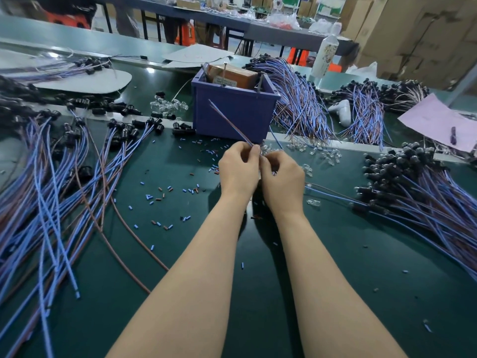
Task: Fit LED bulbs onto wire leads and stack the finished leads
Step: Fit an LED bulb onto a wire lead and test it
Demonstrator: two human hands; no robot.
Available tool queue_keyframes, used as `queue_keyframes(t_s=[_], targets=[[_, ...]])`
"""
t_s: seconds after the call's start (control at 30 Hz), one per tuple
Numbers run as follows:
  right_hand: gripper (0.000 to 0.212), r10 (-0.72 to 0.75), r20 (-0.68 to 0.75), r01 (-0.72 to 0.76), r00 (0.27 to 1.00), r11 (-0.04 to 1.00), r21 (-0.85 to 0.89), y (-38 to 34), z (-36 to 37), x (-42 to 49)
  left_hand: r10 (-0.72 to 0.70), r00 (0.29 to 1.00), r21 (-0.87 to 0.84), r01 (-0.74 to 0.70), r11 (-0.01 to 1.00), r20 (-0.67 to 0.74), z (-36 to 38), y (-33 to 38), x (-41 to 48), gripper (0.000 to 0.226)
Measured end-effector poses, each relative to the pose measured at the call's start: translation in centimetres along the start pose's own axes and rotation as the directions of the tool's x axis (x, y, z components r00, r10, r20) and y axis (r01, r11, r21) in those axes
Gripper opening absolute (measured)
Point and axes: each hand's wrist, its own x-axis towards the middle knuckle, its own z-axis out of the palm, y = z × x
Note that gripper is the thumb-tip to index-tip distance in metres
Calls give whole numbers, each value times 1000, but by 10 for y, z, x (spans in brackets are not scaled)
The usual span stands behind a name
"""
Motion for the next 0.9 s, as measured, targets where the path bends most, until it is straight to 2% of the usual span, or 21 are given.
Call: queue_keyframes(t_s=[0.1,0.27,0.43,0.6,0.8,0.9], targets=[[16,0,5,0,1000,1000,-11,1,1,1,1,1000,-21,-2,1000,-23,0,0,-1,17],[15,28,-35,-26,999,998,62,1,-1,0,33,991,54,-40,998,132,2,-2,0,17],[15,44,-22,-41,999,995,96,-1,-2,0,18,994,24,-21,999,109,2,-2,1,6],[12,55,-43,-49,998,988,144,-1,-1,1,-18,992,-77,28,997,127,2,0,1,7],[7,187,-161,-133,969,946,296,-1,-2,5,-111,992,-320,126,939,63,2,1,3,17],[27,116,-163,-82,980,976,201,-2,-2,3,-98,995,-308,93,947,-1,0,2,2,20]])
